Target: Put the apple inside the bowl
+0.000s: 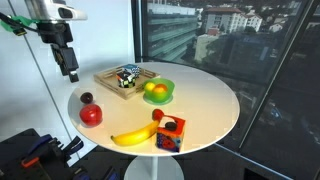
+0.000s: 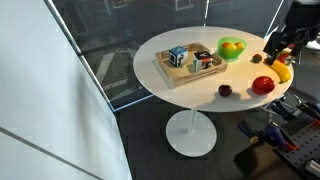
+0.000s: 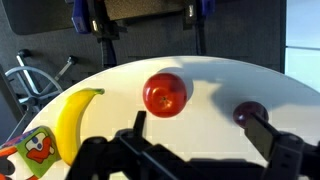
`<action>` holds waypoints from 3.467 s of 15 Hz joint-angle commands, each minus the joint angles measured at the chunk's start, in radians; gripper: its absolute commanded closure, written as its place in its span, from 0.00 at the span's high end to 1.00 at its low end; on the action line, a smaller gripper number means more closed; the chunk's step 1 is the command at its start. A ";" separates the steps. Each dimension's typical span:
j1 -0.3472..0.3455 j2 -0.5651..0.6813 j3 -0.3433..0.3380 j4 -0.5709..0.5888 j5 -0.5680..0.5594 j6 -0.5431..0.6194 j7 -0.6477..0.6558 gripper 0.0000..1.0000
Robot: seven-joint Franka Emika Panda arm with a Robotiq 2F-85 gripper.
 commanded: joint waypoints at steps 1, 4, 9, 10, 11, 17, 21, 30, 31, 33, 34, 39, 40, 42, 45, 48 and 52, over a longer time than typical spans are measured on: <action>0.006 0.004 -0.010 0.001 -0.005 -0.001 0.002 1.00; 0.006 0.006 -0.012 0.001 -0.005 0.000 0.001 1.00; -0.007 0.085 -0.006 0.006 -0.017 0.020 0.019 1.00; -0.006 0.097 -0.010 0.001 -0.016 0.030 0.013 1.00; -0.006 0.111 -0.012 0.001 -0.018 0.040 0.011 1.00; -0.019 0.180 -0.020 0.000 -0.045 0.133 0.012 1.00; -0.043 0.223 -0.040 0.000 -0.057 0.167 0.016 1.00; -0.057 0.306 -0.062 0.000 -0.105 0.241 0.005 1.00; -0.057 0.316 -0.060 0.000 -0.113 0.255 0.011 1.00; -0.056 0.340 -0.058 0.000 -0.125 0.293 0.016 1.00; -0.054 0.355 -0.058 0.000 -0.127 0.312 0.013 1.00; -0.041 0.439 -0.064 0.000 -0.121 0.389 0.007 1.00; -0.038 0.457 -0.064 0.000 -0.124 0.403 0.009 1.00; -0.032 0.489 -0.065 0.000 -0.128 0.430 0.011 1.00; -0.025 0.528 -0.065 0.000 -0.144 0.461 0.027 1.00; -0.017 0.554 -0.068 0.000 -0.158 0.474 0.031 0.73; -0.015 0.529 -0.075 0.004 -0.162 0.442 0.036 0.58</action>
